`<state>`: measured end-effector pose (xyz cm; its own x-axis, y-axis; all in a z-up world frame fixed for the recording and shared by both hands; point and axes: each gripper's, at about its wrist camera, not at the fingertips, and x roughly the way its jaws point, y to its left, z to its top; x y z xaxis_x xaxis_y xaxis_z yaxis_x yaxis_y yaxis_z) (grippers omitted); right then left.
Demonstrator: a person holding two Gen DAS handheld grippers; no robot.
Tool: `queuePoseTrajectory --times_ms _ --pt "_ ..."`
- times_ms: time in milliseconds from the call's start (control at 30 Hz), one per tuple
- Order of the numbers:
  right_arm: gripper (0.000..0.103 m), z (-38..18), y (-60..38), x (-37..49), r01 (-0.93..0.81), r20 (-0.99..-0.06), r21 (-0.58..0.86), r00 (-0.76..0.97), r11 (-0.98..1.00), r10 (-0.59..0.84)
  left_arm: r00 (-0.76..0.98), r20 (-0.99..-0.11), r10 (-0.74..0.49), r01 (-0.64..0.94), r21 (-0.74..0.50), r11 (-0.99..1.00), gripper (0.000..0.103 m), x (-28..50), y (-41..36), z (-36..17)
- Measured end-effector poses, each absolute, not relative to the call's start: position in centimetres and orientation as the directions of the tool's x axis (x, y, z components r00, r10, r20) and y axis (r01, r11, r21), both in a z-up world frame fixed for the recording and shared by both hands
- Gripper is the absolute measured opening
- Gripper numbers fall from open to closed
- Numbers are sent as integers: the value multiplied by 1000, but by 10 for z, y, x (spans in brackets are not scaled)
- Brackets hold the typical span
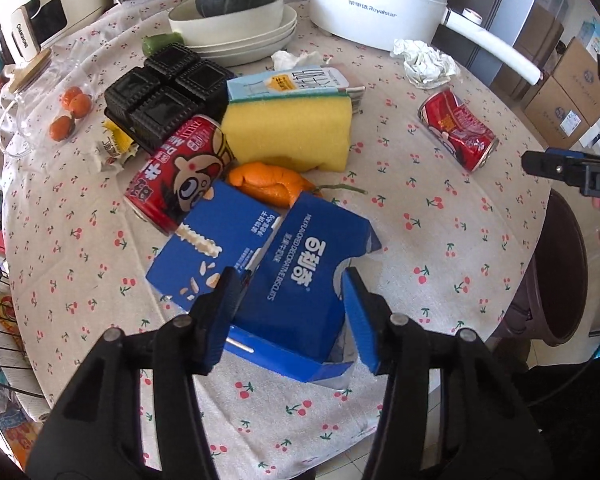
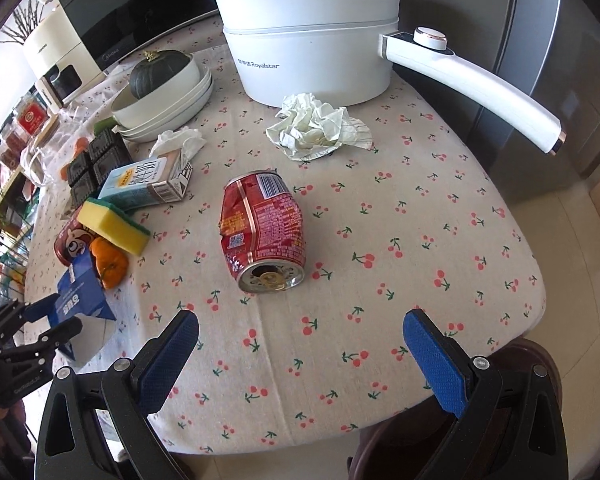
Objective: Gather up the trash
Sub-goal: 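Reach the right gripper to the crushed red can and grasp it, then carry the red can over the brown bin and open the right gripper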
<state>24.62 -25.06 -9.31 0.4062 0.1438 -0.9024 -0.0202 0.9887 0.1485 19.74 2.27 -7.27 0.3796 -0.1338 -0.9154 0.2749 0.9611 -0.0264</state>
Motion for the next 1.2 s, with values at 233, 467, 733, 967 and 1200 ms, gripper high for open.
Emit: queuePoseTrajectory --times_ms 233,467,733,967,1200 --pt "97 -111 -225 270 -52 -896 139 420 989 147 422 -891 -167 197 -89 976 54 178 47 -59" --pt "70 -121 -217 283 -68 -889 120 437 990 138 433 -884 -178 153 -122 981 54 173 62 -57" --pt "61 -114 -219 271 -69 -897 116 421 991 134 450 -871 -200 140 -152 978 54 170 66 -51" --pt "61 -91 -236 232 -79 -894 153 413 985 172 452 -850 -269 166 -217 962 54 167 46 -44" --pt "60 -80 -283 184 -43 -885 196 423 980 195 431 -841 -327 250 -237 939 54 163 -8 -41"
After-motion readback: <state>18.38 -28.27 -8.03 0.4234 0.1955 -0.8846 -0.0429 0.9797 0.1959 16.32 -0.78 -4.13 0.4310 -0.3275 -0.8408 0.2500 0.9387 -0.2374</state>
